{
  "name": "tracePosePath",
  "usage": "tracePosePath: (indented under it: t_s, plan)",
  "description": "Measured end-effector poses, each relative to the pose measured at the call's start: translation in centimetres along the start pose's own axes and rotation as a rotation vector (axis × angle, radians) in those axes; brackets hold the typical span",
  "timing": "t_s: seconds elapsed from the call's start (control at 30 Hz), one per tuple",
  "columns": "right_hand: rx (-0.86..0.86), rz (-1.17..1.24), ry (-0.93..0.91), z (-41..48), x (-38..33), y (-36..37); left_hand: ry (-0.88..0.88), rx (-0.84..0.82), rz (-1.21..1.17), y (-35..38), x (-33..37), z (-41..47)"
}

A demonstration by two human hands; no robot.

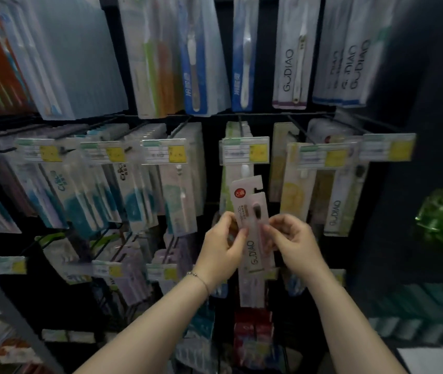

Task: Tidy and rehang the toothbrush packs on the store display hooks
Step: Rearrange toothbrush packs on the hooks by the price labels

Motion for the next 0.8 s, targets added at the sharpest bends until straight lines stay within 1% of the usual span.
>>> tracePosePath:
  t_s: [0.17, 0.33, 0.43, 0.6, 0.8]
  plan:
    - [0.033, 0.01, 0.025, -0.6, 1.4, -5.5, -0.016, -0.065, 0.021, 5.7, 0.5, 0.9]
    - [0.109, -0.009, 0.086, -0.9, 3.1, -10.0, -0.055, -0.143, -0.048, 10.5, 1.1, 2.1]
    - [0.161, -0.038, 0.109, -0.8, 3.8, -12.1, -0.102, -0.162, -0.091, 13.0, 1.5, 2.9]
    - [0.253, -0.1, 0.117, -0.3, 4.0, -14.4, -0.138, -0.143, -0.169, 15.8, 2.1, 4.3]
    - [0.355, -0.089, 0.116, 0.8, 2.4, -15.0, -0.149, -0.052, -0.264, 16.8, 3.3, 5.7]
Point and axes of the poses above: each hand's wrist, its own z-axis towards the middle knuckle, its own y-axis out of the palm, x = y × z, the point moved 2 cm from there along z, towards the middle knuckle, and after that the axes turned 11 degrees about -z, right-handed, at the moved point
